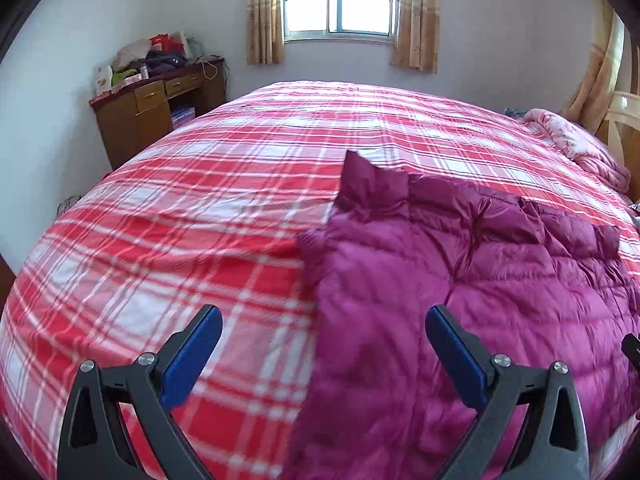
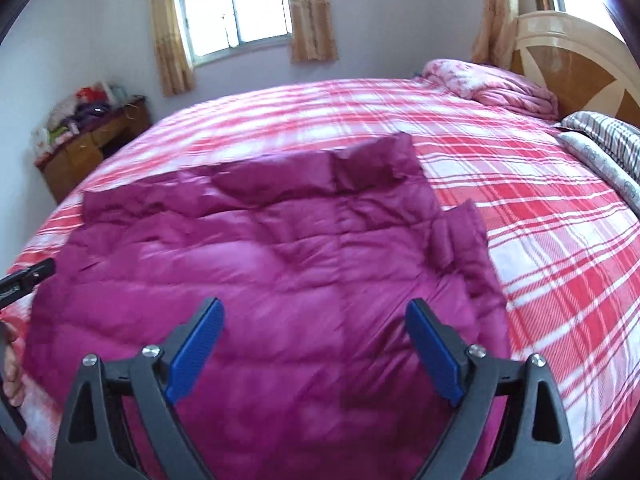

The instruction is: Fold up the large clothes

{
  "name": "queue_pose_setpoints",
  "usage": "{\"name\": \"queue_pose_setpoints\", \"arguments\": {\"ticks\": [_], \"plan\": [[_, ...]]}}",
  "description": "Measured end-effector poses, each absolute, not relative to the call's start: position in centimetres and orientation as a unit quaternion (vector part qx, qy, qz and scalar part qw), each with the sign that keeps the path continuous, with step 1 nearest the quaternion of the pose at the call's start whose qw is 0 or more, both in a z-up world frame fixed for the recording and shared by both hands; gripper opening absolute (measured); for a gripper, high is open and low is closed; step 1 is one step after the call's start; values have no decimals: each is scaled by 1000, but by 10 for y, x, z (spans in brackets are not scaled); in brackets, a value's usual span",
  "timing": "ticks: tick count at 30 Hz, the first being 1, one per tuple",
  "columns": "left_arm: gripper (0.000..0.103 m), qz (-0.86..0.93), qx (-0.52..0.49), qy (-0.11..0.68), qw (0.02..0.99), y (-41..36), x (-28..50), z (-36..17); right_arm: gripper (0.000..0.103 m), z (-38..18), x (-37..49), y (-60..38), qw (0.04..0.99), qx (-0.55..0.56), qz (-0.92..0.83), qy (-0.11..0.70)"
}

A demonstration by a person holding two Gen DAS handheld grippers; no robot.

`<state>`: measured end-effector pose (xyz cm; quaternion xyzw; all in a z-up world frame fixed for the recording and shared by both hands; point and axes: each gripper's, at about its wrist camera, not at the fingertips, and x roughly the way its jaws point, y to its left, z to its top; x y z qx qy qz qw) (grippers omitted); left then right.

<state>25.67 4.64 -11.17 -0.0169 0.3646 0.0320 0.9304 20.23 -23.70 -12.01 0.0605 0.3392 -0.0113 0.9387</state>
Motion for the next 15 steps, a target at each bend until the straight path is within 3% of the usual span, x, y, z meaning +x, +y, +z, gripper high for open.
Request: {"name": "queue_pose_setpoints", "arguments": {"ticks": [15], "plan": [[102, 14, -83, 404, 911, 68, 213, -157, 94, -148, 178, -203, 932, 37, 8, 360]]}}
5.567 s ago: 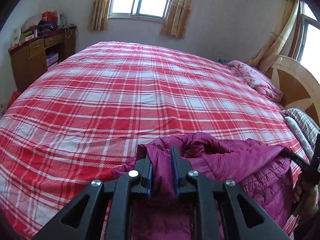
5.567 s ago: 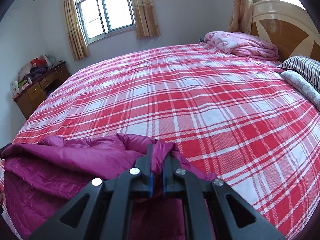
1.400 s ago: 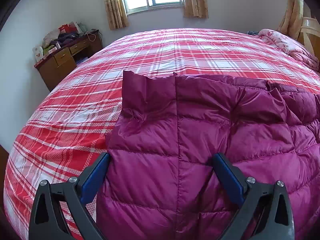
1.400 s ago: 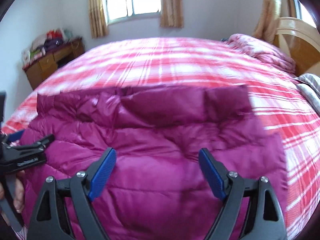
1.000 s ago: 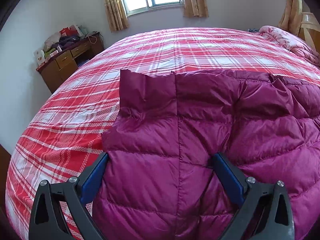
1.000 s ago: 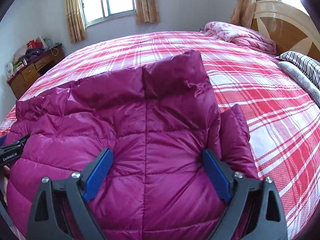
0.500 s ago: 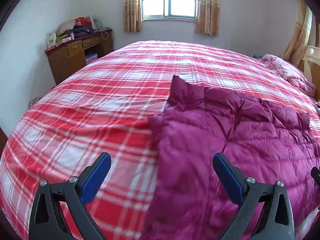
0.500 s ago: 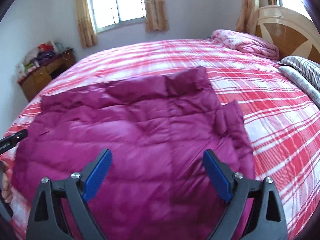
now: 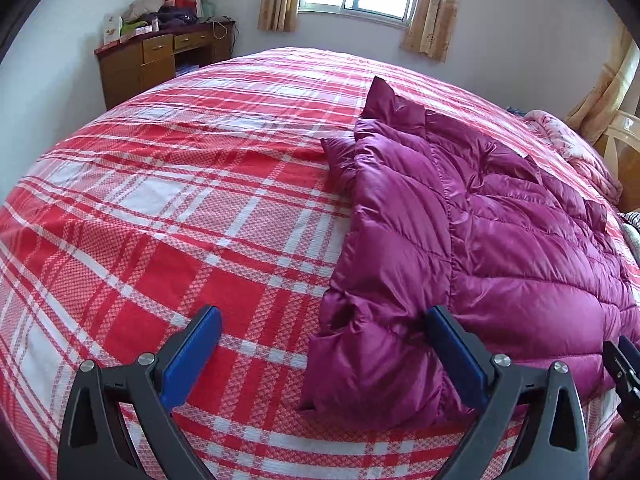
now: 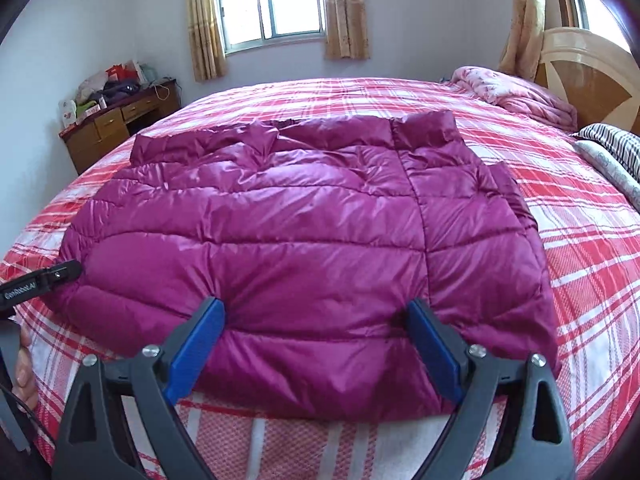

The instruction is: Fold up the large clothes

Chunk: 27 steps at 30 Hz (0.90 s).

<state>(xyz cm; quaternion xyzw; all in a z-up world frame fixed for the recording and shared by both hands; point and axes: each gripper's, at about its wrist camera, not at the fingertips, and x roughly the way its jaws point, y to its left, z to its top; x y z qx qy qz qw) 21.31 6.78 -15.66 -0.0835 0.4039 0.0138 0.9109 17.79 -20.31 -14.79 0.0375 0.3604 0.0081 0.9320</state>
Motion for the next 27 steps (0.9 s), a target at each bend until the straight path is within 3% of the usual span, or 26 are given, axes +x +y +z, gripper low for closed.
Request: {"name": "queue_pose_setpoints", "arguments": {"ticks": [3, 5, 9, 10, 11, 19, 21, 23, 27], "plan": [[94, -6, -95, 397, 913, 65, 214, -156, 96, -161, 186, -191, 923, -15, -5, 384], [55, -35, -101, 395, 913, 61, 215, -154, 97, -164, 188, -189, 921, -21, -12, 389], [31, -64, -98, 393, 912, 51, 212, -152, 98, -165, 187, -193, 919, -21, -16, 393], [19, -76, -100, 389, 913, 50, 210, -148, 98, -165, 187, -192, 919, -21, -17, 392], [15, -81, -100, 385, 914, 49, 208, -145, 98, -165, 186, -192, 919, -22, -18, 392], [8, -103, -42, 330, 937, 27, 194, -94, 97, -160, 182, -188, 920, -26, -18, 392], [7, -100, -10, 317, 943, 13, 193, -81, 86, -153, 177, -188, 922, -21, -13, 385], [7, -102, 24, 294, 950, -4, 187, -66, 80, -144, 169, -189, 929, -21, -18, 369], [7, -121, 78, 246, 958, -36, 176, -42, 80, -123, 157, -206, 941, 3, -27, 337]]}}
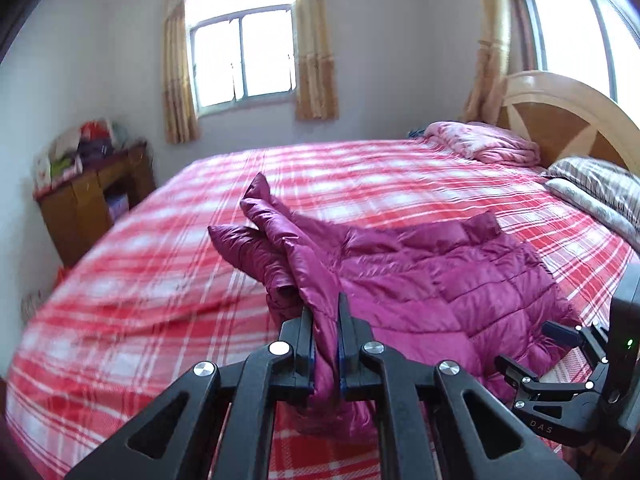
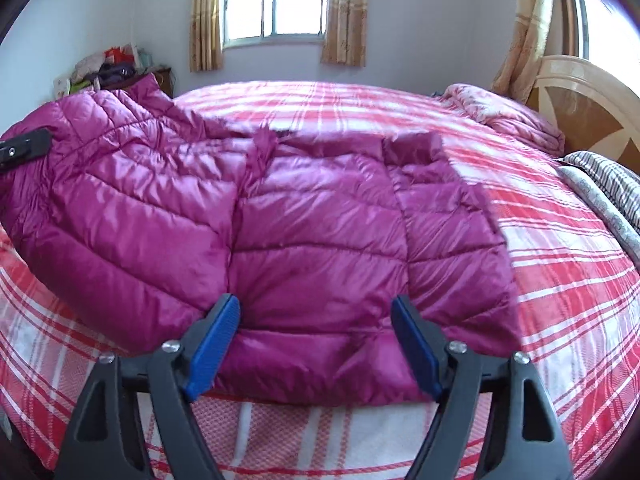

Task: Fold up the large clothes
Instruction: 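Grasp the folded jacket end with the left tool and lift it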

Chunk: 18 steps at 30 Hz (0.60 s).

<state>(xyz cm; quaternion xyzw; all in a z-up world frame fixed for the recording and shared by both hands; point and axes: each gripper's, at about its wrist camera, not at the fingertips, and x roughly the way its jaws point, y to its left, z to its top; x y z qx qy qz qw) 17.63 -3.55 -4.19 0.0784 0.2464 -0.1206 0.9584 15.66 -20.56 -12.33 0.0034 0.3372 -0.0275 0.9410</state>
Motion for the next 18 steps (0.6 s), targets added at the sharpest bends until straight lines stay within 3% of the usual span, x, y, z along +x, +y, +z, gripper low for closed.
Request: {"name": "queue_pose_setpoints", "arguments": {"ticks": [8, 18], "plan": [[7, -189, 131, 194, 954, -101, 173, -9, 76, -125, 164, -254, 931, 31, -66, 359], [7, -284, 188, 203, 918, -216, 171, -24, 74, -148, 146, -290, 928, 91, -69, 354]]}}
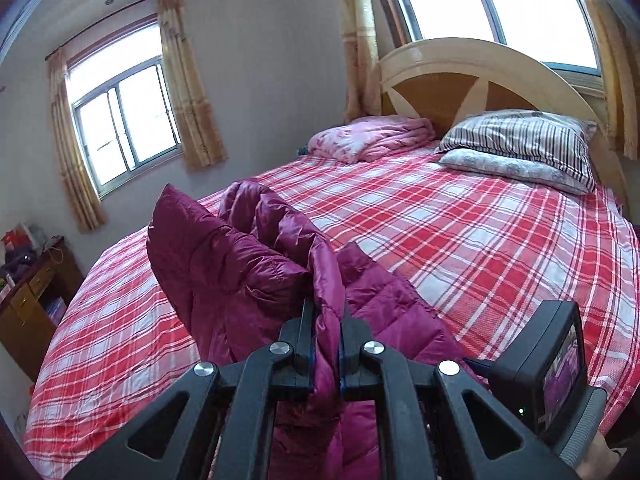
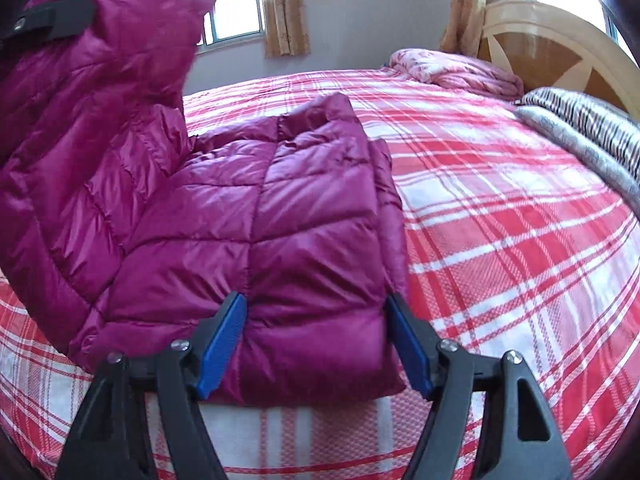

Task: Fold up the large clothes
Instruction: 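Grasp the folded jacket end with the left tool and lift it, then fold the lifted jacket end over onto the rest with the left tool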

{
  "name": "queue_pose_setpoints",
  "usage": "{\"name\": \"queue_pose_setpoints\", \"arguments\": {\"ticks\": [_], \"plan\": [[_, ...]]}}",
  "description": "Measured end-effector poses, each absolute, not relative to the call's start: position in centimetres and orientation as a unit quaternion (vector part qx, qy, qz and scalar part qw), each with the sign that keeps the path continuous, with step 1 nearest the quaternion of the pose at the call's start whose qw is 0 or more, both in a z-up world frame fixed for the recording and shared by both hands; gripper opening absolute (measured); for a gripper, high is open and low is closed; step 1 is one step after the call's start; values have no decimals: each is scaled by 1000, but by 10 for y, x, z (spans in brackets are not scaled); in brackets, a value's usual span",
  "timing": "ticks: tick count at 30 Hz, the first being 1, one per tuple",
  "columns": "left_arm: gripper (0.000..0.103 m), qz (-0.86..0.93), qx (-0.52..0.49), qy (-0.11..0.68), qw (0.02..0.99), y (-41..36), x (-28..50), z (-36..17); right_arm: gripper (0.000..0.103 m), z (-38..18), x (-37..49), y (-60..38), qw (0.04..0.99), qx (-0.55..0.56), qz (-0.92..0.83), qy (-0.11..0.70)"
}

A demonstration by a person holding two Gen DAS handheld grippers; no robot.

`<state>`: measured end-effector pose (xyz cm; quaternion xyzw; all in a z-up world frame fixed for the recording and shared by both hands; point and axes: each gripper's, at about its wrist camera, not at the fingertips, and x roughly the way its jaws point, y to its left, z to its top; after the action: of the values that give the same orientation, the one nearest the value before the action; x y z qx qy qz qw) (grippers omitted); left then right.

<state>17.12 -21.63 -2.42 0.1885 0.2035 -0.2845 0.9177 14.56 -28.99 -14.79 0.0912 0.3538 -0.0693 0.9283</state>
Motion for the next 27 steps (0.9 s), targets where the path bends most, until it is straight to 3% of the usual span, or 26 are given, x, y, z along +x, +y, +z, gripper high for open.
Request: {"name": "queue_pose_setpoints", "arguments": {"ticks": [14, 19, 21, 22, 23, 25, 27], "plan": [[10, -313, 189, 270, 891, -276, 190, -74, 75, -153, 135, -296, 932, 139, -57, 330], [16, -287, 213, 238, 903, -278, 181, -68, 76, -153, 136, -293, 933, 134, -60, 328], [24, -276, 220, 212, 911, -278, 174, -61, 76, -153, 136, -294, 933, 137, -59, 328], [35, -272, 218, 202, 915, -277, 173, -57, 76, -153, 135, -295, 933, 138, -58, 328], [54, -272, 211, 195, 918, -276, 172, -53, 76, -153, 135, -295, 933, 139, -57, 328], [76, -266, 188, 175, 929, -271, 171, -41, 76, -154, 137, -300, 933, 139, -57, 328], [83, -259, 168, 147, 940, -265, 168, -29, 76, -154, 137, -302, 932, 142, -56, 328]]}}
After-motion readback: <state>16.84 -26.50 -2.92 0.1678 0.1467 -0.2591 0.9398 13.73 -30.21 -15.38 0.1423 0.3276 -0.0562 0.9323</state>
